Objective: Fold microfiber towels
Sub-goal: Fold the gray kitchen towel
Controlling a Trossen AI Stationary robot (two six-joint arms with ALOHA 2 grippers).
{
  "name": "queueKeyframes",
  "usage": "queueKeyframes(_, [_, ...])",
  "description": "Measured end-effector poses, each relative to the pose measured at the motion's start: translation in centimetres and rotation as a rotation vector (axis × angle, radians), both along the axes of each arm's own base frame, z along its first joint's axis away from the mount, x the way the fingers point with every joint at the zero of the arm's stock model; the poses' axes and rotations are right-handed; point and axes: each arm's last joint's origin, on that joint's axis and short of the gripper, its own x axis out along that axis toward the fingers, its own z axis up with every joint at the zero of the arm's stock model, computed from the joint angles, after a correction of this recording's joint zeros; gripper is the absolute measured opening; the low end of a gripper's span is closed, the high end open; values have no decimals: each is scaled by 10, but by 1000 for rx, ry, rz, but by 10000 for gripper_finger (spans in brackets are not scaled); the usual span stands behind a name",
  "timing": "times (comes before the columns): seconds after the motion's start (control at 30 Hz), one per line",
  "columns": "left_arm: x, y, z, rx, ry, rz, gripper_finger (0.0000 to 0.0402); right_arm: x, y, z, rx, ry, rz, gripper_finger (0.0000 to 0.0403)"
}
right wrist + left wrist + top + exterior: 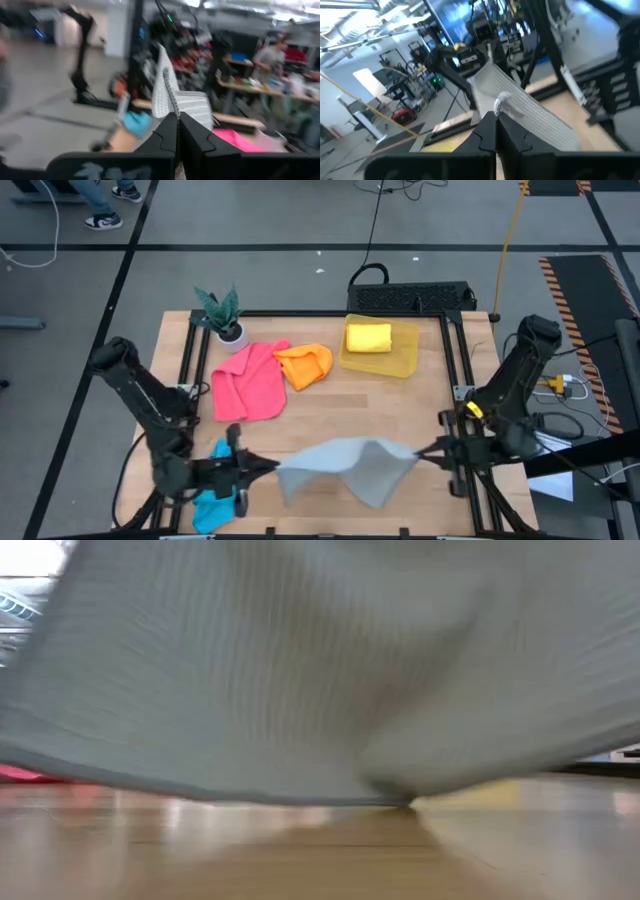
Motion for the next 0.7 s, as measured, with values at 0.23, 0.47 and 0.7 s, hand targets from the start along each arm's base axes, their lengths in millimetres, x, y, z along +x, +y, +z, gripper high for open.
queueKeyframes(0.23, [-22,-5,8,-3,-18,136,4,-18,11,9,125,-47,60,1])
queueKeyframes(0.47, [-3,23,-22,53,89,370,11,-16,-6,-21,117,46,-437,0])
queueKeyframes(0.7, [28,73,-71,-56,238,483,13,-8,-39,-80,235,36,-470,0])
